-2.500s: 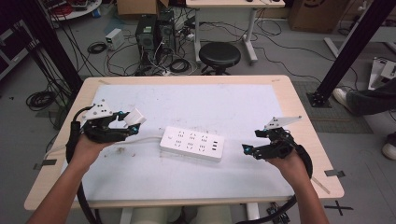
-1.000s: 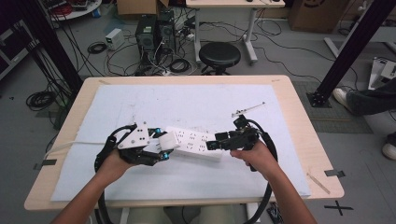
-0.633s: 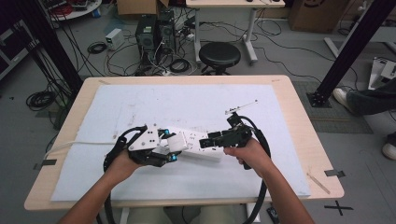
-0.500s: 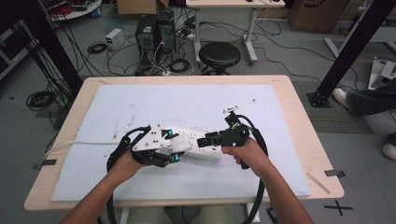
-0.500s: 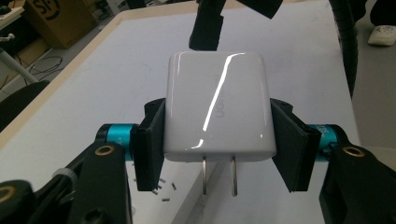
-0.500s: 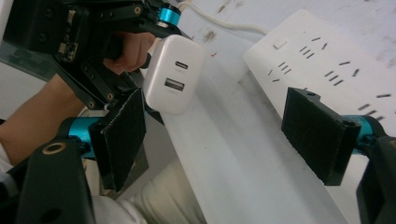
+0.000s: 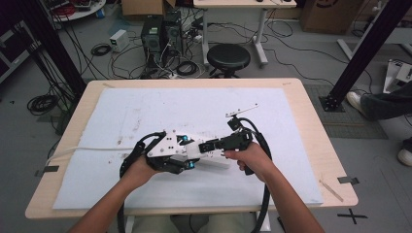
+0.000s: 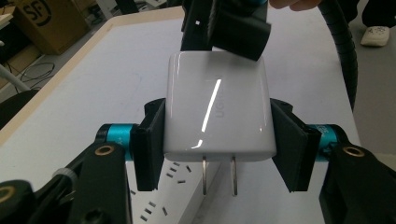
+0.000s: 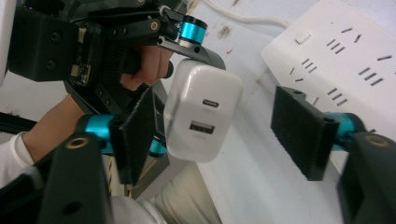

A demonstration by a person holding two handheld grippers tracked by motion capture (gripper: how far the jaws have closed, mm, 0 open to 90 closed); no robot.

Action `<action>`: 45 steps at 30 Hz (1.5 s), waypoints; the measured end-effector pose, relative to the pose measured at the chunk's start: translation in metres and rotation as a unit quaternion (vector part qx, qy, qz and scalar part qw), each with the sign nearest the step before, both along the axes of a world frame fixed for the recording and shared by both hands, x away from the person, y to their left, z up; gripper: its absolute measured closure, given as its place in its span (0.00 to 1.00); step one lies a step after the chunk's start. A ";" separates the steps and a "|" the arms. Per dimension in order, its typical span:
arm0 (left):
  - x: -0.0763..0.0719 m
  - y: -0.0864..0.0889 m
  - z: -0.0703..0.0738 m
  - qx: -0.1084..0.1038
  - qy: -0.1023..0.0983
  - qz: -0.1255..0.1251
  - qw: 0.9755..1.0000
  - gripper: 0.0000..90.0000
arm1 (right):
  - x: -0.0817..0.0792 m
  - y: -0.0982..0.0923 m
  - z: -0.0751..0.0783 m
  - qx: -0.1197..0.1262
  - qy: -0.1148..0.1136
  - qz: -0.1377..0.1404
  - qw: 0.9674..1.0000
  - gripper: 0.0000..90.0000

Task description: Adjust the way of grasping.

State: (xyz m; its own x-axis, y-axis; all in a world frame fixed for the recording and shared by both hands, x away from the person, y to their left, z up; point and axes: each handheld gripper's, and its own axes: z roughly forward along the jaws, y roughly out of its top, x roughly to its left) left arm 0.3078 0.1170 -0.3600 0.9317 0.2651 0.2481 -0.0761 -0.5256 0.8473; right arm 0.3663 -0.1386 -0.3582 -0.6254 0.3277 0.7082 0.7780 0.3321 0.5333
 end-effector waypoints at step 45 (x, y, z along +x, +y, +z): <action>0.004 0.061 -0.025 -0.064 0.077 0.139 0.985 0.25 | -0.011 -0.047 -0.006 -0.014 -0.079 -0.090 0.993 0.71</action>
State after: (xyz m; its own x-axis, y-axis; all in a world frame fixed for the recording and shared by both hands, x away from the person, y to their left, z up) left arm 0.3120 0.1780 -0.3848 0.8425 0.5357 0.0574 0.1905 -0.3957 0.8984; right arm 0.3550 -0.1861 -0.3643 -0.6581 0.4626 0.5941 0.7329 0.2125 0.6463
